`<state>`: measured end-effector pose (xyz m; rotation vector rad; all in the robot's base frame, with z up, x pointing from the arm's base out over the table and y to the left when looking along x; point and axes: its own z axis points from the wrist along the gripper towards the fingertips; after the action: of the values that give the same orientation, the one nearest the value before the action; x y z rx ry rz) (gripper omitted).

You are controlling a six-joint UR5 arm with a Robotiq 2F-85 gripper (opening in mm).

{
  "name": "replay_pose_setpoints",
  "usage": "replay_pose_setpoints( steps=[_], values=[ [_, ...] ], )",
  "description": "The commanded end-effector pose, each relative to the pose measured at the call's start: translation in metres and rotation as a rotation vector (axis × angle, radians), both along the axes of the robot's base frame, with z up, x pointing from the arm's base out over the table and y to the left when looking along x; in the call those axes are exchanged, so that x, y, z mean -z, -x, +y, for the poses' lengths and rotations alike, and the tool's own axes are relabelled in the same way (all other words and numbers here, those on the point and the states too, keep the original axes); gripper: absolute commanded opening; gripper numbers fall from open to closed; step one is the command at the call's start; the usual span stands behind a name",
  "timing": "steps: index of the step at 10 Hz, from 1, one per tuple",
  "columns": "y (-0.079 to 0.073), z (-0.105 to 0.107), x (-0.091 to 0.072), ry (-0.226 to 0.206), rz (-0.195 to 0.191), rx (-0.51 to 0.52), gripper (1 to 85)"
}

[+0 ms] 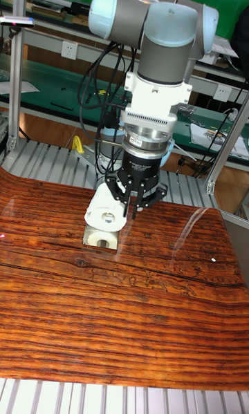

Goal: Take the roll of paper down from the shelf

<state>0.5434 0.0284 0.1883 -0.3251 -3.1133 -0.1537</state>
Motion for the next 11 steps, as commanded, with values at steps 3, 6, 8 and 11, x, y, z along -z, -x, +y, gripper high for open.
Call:
replay_pose_setpoints(
  steps=[3, 6, 8, 11],
  values=[
    [0.001, 0.010, -0.003, -0.036, 0.011, 0.034, 1.0],
    [0.005, 0.014, 0.001, -0.032, 0.028, 0.049, 1.0],
    [0.003, 0.013, 0.002, -0.023, 0.022, 0.049, 1.7],
    [-0.004, 0.018, 0.006, -0.035, -0.029, 0.034, 2.0]
  ],
)
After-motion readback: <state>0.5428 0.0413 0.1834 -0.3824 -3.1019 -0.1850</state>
